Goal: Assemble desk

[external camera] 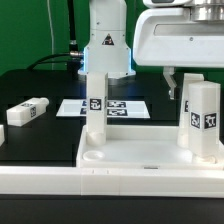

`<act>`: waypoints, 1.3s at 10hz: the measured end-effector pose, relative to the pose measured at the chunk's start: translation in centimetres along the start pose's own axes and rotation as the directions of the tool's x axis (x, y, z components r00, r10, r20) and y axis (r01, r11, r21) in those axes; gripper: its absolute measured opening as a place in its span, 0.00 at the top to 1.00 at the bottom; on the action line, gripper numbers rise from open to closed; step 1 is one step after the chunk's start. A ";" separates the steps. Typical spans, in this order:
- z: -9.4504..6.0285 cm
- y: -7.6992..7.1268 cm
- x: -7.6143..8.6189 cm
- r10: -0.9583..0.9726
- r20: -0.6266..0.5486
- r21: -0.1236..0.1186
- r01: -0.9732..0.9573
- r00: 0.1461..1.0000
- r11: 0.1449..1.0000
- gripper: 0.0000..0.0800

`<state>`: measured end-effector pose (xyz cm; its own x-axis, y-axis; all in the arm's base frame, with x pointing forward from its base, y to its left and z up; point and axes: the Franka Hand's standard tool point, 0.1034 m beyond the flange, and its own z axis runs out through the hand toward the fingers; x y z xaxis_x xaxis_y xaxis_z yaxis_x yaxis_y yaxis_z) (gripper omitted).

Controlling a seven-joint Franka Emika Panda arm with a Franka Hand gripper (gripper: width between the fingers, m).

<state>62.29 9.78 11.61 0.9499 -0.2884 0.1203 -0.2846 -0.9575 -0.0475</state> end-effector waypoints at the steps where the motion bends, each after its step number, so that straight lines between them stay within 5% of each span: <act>1: 0.0 0.0 0.0 -0.072 0.000 0.000 0.072 0.997 0.997 0.19; 4: 0.0 -0.3 -0.1 -0.140 0.000 -0.002 0.140 0.990 0.990 0.19; 6: 0.0 -0.2 -0.1 -0.137 0.000 -0.002 0.137 0.991 0.991 0.52; 7: 0.0 -0.2 -0.1 -0.136 0.000 -0.002 0.136 0.991 0.991 0.52; 8: 0.0 -0.2 -0.1 -0.121 0.001 -0.001 0.121 0.993 0.993 0.64; 13: 0.1 -0.2 -0.1 0.109 0.002 0.002 -0.109 0.994 0.994 0.64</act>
Offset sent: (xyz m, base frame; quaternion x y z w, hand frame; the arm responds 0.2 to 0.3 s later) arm -0.0032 0.0069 0.0013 -0.0120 0.0043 -0.0952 0.9954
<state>62.22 10.03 11.55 0.9136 -0.3909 0.1122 -0.3862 -0.9203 -0.0624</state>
